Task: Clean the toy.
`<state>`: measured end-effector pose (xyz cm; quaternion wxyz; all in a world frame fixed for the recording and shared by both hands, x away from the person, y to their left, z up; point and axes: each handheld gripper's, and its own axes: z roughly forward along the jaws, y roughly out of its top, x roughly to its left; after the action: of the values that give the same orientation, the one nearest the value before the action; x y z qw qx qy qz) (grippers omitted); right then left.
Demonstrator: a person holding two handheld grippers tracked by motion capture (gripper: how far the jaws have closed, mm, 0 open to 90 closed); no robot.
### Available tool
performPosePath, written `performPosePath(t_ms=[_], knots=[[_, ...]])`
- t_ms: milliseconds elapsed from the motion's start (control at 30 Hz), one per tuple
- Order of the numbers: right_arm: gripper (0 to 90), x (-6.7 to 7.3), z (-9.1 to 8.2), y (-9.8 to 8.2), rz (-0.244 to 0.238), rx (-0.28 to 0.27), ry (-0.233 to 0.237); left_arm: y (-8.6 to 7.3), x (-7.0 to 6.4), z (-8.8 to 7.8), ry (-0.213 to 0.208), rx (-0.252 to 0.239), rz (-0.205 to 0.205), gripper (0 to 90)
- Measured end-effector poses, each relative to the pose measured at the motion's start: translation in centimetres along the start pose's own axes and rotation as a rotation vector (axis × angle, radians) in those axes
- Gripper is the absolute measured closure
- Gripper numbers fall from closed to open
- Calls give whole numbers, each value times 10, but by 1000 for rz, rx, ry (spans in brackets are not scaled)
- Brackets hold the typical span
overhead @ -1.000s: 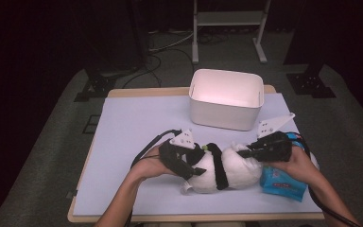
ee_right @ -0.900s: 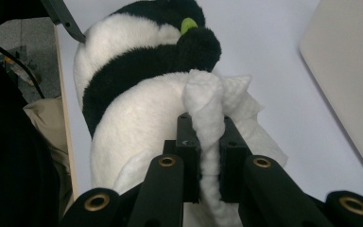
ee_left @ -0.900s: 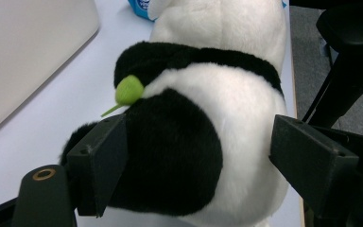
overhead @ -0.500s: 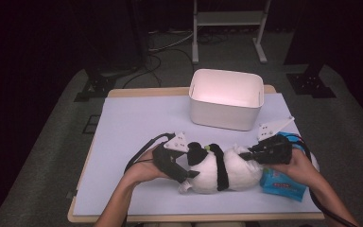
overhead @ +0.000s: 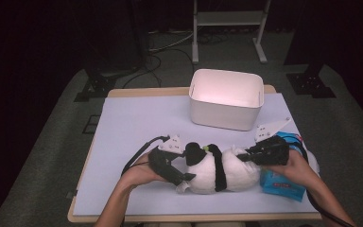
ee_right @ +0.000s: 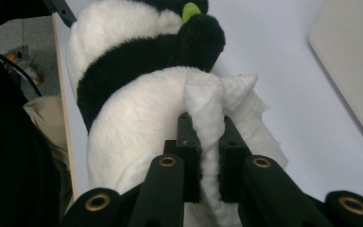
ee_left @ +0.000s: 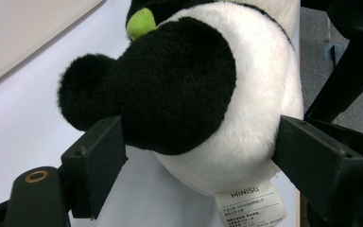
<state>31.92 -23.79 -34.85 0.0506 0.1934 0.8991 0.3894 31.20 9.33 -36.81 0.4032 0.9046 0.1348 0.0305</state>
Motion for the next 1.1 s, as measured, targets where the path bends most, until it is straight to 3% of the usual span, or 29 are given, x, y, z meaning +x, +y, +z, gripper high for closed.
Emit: performPosePath(t_ms=[100,200,400,500,633,867,933,1100], knots=[[825,0,1,-1,5,-1,6,-3,1,1,-14,11,-7,174],[824,0,2,-3,7,-6,12,-8,1,7,-45,53,-10,145],[825,0,3,-3,7,-15,17,-14,7,22,-129,13,-27,116],[825,0,2,-4,13,-22,17,-16,11,21,-150,-24,-37,199],[825,-4,3,-2,24,-47,29,-17,13,13,-136,-75,-37,328],[828,-9,1,14,34,-98,67,-16,15,-5,-89,-80,-6,372],[828,-5,5,27,7,-93,76,-14,13,-4,-87,-75,4,372],[825,16,32,63,-97,-16,116,-16,12,-4,-84,-77,2,362]])
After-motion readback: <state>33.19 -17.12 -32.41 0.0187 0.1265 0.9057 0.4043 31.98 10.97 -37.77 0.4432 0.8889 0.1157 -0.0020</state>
